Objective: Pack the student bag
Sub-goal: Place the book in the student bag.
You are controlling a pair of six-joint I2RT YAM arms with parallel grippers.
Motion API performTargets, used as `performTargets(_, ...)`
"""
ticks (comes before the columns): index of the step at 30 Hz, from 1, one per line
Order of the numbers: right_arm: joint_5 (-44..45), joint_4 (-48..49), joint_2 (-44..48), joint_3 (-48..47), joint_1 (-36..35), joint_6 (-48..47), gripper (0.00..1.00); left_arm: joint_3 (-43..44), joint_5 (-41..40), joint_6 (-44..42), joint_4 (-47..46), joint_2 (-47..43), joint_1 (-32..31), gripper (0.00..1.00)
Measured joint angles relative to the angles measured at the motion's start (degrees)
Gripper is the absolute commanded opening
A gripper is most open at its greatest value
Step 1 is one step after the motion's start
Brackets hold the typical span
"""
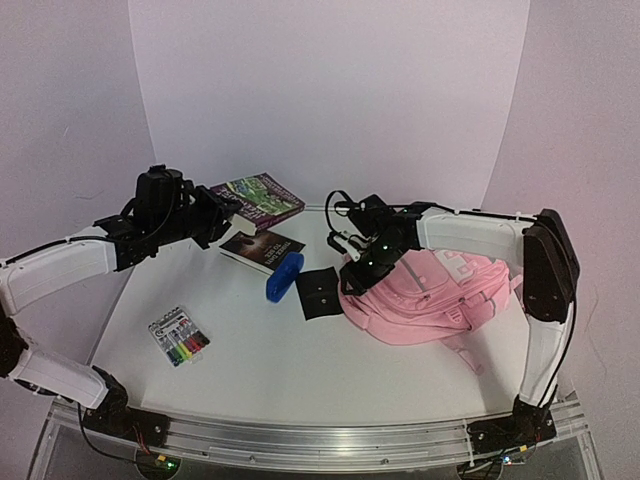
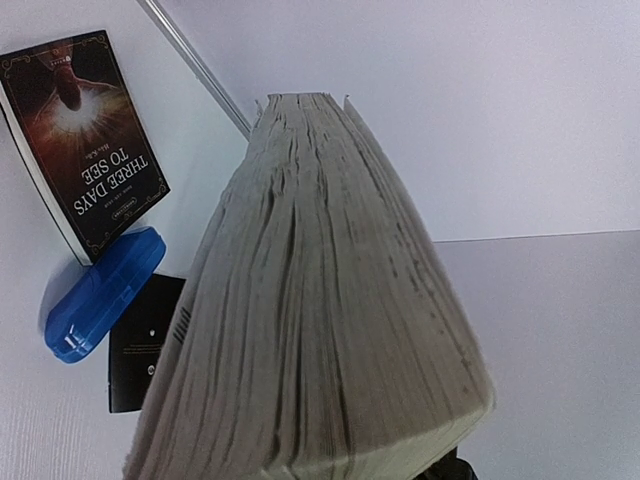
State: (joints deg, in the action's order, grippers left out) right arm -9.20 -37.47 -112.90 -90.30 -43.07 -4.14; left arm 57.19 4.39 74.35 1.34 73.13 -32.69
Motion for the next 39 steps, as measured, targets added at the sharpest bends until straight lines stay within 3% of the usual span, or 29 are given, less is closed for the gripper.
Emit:
performTargets(4, 1.83, 0.11, -2.45, -2.40, 0.00, -0.17, 0.30, 0.00, -0.23, -0.65, 0.68, -1.05, 0.00, 0.00)
performTargets(8, 3.95, 0.03, -3.87, -3.06, 0.00, -0.31, 0.22, 0.00, -0.71, -0.97, 2.33, -2.39, 0.00, 0.00)
performTargets(13, 5.43, -0.52, -4.85, -3.47, 0.00, -0.16, 0.00, -0.02, -1.33, -1.05, 3.19, -3.63, 0.00, 0.00)
performTargets(29, 2.78, -5.25, -1.49, -7.06, 1.26, 0.31, 0.00, 0.00, 2.66, -4.05, 8.44, -3.04, 0.00, 0.00)
performTargets(39, -10.92, -6.63, 3.47, -12.84, 10.13, 6.08, 0.00, -4.60, 13.83, -8.77, 11.25, -3.69, 0.02, 0.00)
